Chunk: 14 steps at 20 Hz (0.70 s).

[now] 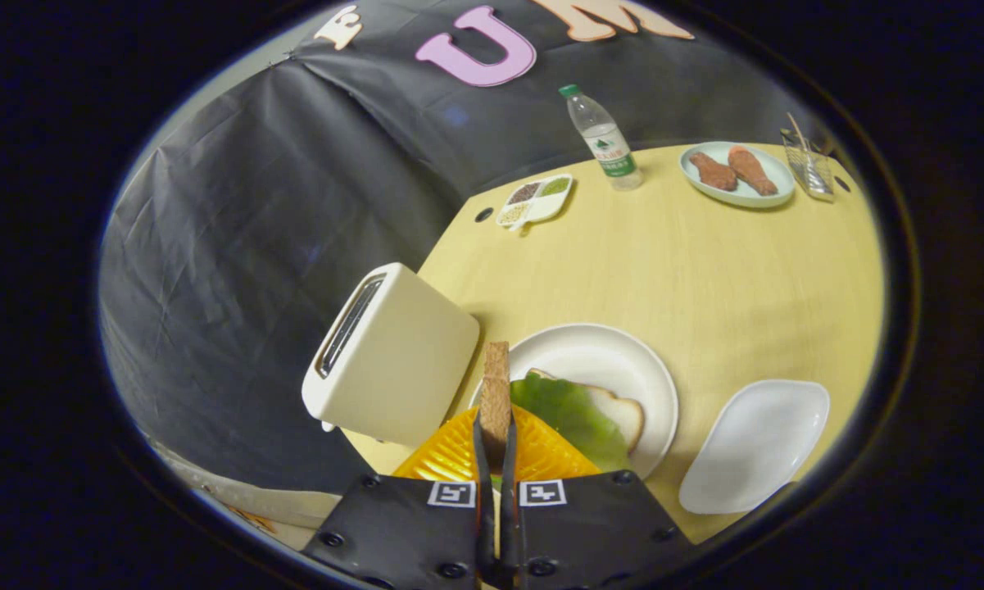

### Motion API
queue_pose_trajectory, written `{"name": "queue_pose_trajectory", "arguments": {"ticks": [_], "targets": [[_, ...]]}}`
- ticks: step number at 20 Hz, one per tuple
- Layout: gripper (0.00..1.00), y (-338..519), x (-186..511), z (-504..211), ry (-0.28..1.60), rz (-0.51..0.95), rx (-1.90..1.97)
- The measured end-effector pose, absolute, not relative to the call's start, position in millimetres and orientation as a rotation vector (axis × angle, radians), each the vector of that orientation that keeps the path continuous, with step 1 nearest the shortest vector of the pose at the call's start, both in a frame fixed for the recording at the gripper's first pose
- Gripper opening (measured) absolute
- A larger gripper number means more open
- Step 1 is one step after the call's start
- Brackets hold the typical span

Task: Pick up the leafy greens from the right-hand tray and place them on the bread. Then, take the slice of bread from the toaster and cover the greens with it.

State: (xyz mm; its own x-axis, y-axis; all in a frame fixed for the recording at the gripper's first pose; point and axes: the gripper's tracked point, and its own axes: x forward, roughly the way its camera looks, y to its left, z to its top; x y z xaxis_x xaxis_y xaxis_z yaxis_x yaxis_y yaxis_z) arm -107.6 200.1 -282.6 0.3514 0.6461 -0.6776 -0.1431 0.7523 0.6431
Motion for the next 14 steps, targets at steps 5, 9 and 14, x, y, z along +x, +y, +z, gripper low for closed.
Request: {"name": "queue_pose_trajectory", "arguments": {"ticks": [5,9,14], "targets": [[0.08,181,-108,-304,1.137,0.495,0.545],[0.22,168,-113,-316,1.167,0.47,0.521],[0.54,154,-117,-334,1.197,0.456,0.45]]}}
